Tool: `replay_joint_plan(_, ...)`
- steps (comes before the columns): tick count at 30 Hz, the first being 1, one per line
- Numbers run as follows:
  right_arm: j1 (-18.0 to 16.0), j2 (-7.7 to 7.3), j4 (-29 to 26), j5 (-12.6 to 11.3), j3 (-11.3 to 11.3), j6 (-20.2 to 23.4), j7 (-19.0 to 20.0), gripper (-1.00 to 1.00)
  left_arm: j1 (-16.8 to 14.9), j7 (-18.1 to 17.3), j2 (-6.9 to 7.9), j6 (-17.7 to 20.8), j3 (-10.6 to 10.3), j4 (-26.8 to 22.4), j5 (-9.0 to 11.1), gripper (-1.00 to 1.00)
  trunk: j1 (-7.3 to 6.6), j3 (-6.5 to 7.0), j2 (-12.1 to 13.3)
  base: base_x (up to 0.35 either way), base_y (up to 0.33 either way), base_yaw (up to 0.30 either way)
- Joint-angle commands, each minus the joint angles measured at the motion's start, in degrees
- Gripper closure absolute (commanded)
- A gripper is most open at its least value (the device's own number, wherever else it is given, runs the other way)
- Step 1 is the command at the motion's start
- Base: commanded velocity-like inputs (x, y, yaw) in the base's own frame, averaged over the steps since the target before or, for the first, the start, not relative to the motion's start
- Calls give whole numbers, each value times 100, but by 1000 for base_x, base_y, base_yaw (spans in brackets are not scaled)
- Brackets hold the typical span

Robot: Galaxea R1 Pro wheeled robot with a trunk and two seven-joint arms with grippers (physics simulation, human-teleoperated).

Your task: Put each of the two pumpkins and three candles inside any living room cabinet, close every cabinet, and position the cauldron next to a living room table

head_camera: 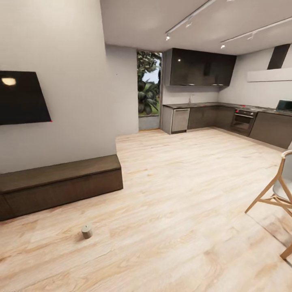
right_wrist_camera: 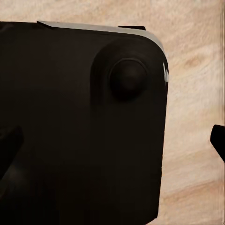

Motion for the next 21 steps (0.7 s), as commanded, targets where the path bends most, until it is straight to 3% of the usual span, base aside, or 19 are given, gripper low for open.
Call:
replay_joint_plan(1, -3, 0, 5, 4, 4, -18, 2, -100, 0, -10, 1, -9, 3, -8, 2, -100, 3, -4, -2, 275, -223, 244)
replay_joint_plan(21, -3, 8, 13, 4, -5, -16, -32, -100, 2, -10, -49, -10, -4, -8, -6, -100, 3, -4, -2, 218, -252, 244)
